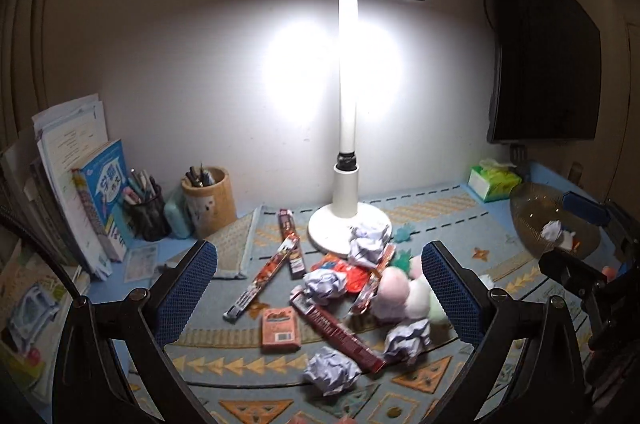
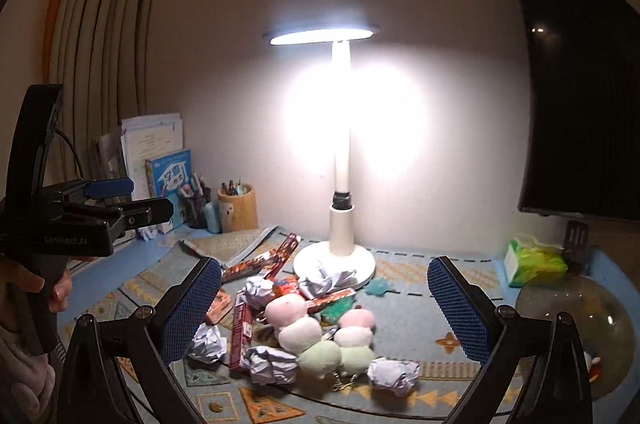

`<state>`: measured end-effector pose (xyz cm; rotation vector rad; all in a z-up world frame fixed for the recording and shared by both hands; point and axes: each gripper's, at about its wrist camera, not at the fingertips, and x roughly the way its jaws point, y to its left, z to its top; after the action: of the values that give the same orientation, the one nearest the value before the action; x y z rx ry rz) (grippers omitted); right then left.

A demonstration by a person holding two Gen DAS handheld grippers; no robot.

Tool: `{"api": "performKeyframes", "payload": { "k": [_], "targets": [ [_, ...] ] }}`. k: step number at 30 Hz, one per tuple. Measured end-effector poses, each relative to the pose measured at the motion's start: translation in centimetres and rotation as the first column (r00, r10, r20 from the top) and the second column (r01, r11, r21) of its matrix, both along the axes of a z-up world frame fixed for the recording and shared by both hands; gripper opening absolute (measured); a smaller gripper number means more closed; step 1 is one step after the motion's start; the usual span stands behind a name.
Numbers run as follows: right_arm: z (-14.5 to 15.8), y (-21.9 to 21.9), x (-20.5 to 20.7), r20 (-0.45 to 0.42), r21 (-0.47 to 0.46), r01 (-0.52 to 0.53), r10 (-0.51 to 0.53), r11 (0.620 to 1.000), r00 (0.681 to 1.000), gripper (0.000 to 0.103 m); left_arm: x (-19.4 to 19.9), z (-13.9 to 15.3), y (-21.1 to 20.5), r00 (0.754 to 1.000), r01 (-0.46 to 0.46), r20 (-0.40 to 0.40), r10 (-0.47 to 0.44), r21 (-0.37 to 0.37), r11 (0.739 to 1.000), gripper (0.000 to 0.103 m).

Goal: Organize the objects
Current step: 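Move both open grippers back over the cluttered desk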

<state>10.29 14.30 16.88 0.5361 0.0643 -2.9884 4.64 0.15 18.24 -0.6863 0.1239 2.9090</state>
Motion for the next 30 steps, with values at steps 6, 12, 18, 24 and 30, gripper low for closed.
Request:
{"api": "performKeyframes", "payload": {
  "k": [6, 12, 18, 24, 30],
  "targets": [
    [-6.1, -2.9, -2.4, 0.166, 0.092, -0.059, 0.043, 0.994, 0.985, 0.103, -1.6, -8.9, -0.3, 0.982, 0.002, 0.191, -0.001, -0.003, 1.000, 0.103],
    [-10.8, -0.6, -3.6, 0.278, 0.187, -0.013, -0.040, 0.982, 0.960, 0.103, -2.9, -13.8, 0.1, 0.959, 0.010, 0.283, -0.021, 0.042, 0.999, 0.103],
    [-12.6, 5.6, -4.5, 0.347, 0.132, 0.107, -0.147, 0.986, 0.926, 0.103, -5.5, -17.6, 0.9, 0.896, 0.025, 0.443, -0.037, 0.033, 0.999, 0.103],
    [-15.4, 8.7, -7.8, 0.508, 0.070, 0.142, -0.158, 0.987, 0.847, 0.103, -5.7, -17.9, 1.8, 0.889, 0.017, 0.459, 0.001, -0.036, 0.999, 0.103],
    [-16.2, 9.8, -9.9, 0.552, 0.050, 0.191, -0.187, 0.980, 0.813, 0.103, -5.2, -17.7, 3.3, 0.888, 0.014, 0.460, 0.003, -0.033, 0.999, 0.103]
  ]
}}
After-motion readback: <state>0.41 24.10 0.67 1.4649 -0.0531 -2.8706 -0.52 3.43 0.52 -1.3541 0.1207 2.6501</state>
